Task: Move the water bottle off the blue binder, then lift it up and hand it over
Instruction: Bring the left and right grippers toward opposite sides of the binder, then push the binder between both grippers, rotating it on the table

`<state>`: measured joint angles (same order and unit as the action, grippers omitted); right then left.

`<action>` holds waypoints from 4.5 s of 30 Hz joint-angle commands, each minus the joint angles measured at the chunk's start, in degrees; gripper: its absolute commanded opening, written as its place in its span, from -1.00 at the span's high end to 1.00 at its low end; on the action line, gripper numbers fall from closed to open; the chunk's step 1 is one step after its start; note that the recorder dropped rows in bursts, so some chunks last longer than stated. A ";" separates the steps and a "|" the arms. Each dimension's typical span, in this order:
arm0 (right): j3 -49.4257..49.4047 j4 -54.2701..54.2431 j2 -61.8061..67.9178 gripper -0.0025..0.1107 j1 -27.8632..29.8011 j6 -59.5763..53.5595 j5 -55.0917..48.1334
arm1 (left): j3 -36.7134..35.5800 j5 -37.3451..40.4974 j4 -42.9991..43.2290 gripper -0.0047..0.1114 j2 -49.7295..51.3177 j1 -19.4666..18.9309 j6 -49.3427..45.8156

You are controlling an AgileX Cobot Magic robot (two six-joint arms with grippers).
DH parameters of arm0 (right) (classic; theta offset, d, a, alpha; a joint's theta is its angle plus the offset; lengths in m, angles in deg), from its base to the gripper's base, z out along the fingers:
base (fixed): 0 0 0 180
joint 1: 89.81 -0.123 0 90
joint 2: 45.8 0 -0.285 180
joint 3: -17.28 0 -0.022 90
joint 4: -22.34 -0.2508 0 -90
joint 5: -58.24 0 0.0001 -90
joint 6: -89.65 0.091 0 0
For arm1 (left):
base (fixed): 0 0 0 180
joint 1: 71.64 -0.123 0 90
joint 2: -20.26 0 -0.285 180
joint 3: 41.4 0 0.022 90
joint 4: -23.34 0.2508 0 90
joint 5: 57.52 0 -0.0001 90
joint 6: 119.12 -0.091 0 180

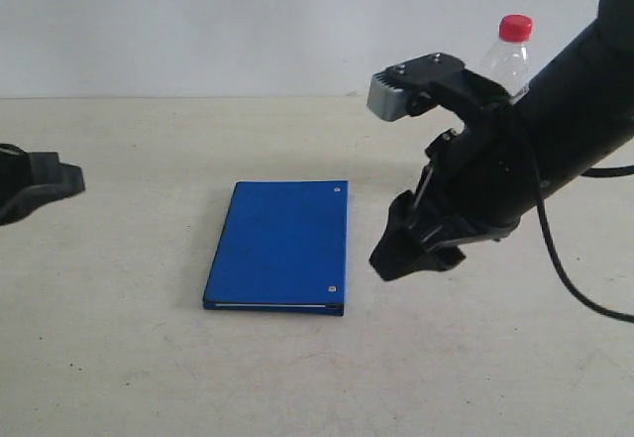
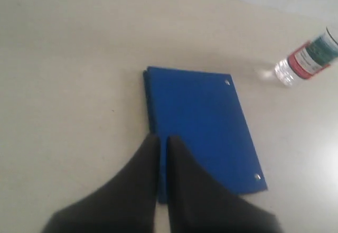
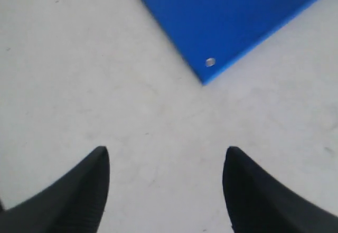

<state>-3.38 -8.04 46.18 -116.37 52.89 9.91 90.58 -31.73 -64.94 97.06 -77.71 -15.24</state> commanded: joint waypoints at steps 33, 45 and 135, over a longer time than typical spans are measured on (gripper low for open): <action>1.04 -59.34 30.26 -0.26 16.12 -32.32 0.72 | 18.07 21.12 -11.66 -0.19 43.82 1.99 -8.24; 7.62 -59.25 37.34 -0.26 16.12 -31.26 -2.00 | 23.10 21.51 -11.66 -0.19 50.35 1.99 -8.95; 8.68 -69.57 49.89 -0.25 13.28 -60.63 -21.63 | 28.68 32.34 7.24 0.78 43.50 3.22 -9.12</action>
<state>5.23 -78.52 95.19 -102.84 -7.58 -11.98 119.25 6.22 -61.82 140.87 -75.03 -25.45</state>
